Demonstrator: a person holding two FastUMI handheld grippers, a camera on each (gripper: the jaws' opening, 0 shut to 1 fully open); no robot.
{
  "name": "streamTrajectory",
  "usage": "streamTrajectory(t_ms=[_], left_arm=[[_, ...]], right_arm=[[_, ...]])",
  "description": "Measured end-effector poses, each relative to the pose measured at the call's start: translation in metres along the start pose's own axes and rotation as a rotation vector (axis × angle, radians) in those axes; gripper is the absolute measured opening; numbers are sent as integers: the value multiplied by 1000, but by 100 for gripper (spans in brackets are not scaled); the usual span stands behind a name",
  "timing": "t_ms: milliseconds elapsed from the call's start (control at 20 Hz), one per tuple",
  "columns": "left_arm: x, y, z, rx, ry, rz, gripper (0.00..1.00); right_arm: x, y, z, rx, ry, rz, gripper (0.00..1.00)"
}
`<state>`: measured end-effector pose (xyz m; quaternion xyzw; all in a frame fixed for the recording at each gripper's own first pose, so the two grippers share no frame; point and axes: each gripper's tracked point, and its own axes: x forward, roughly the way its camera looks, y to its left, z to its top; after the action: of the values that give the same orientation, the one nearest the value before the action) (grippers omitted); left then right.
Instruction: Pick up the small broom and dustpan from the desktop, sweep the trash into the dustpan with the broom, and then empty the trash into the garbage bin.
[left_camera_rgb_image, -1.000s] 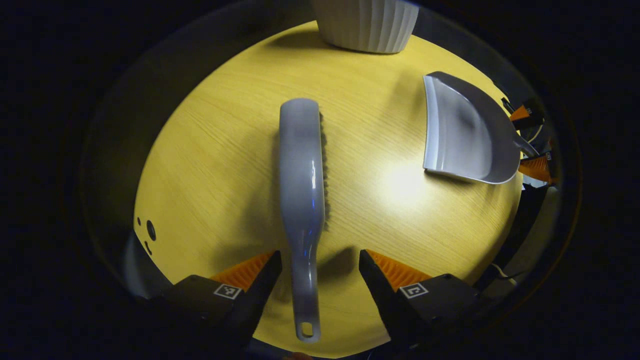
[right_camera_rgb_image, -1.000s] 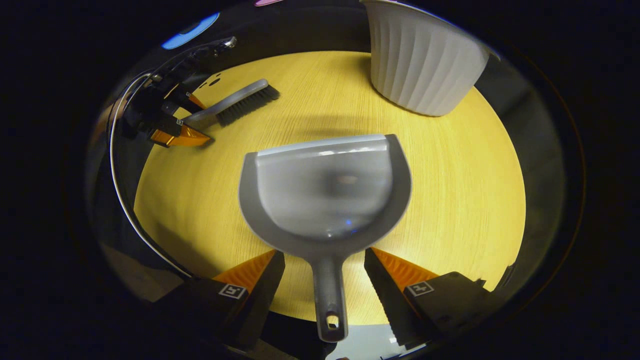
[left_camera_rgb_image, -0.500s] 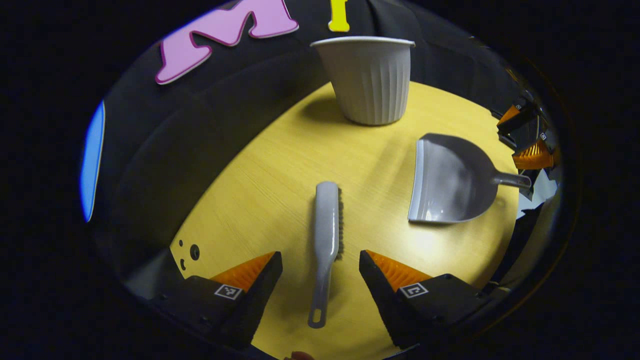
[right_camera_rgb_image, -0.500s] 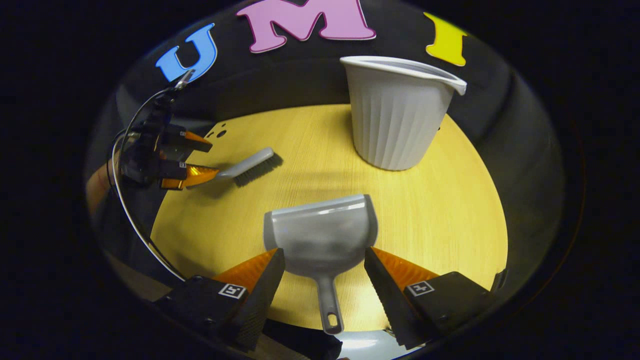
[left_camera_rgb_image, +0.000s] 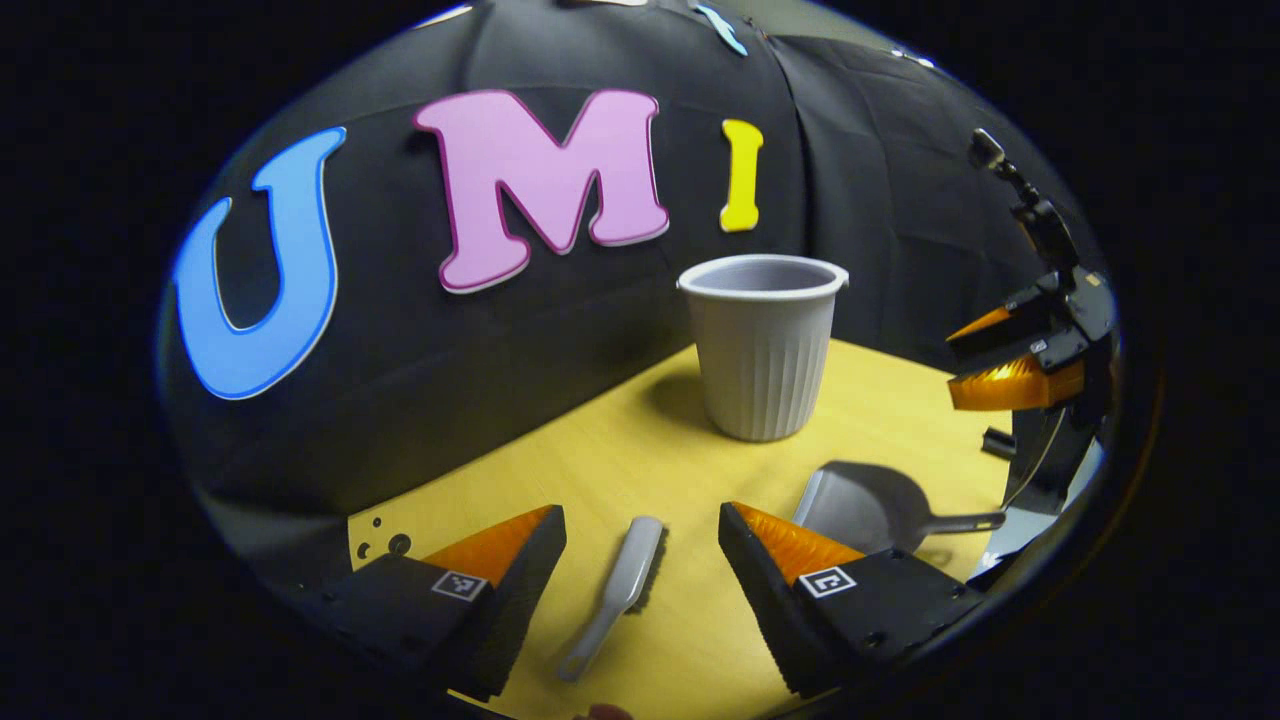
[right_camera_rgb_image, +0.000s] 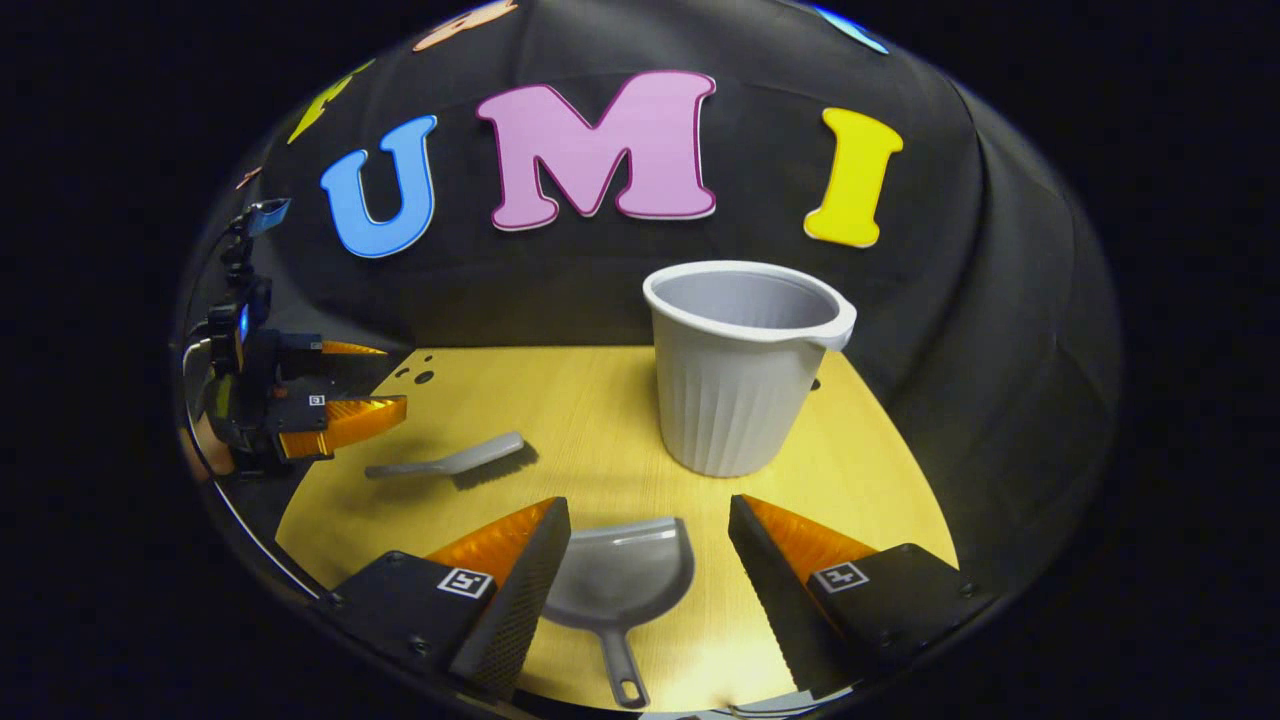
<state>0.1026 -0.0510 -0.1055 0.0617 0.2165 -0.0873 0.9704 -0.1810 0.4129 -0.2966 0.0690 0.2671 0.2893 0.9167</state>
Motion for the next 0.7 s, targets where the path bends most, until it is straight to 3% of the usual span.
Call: streamTrajectory(t_ms=[350,700], left_arm=[[-31,-25,39,-163,-167,-9,97],[-35,-28,41,-169,-167,-20,97]], right_arm=[[-14,15,50,-94,-162,-17,99],[-13,24,64,-114,-186,-6,96]])
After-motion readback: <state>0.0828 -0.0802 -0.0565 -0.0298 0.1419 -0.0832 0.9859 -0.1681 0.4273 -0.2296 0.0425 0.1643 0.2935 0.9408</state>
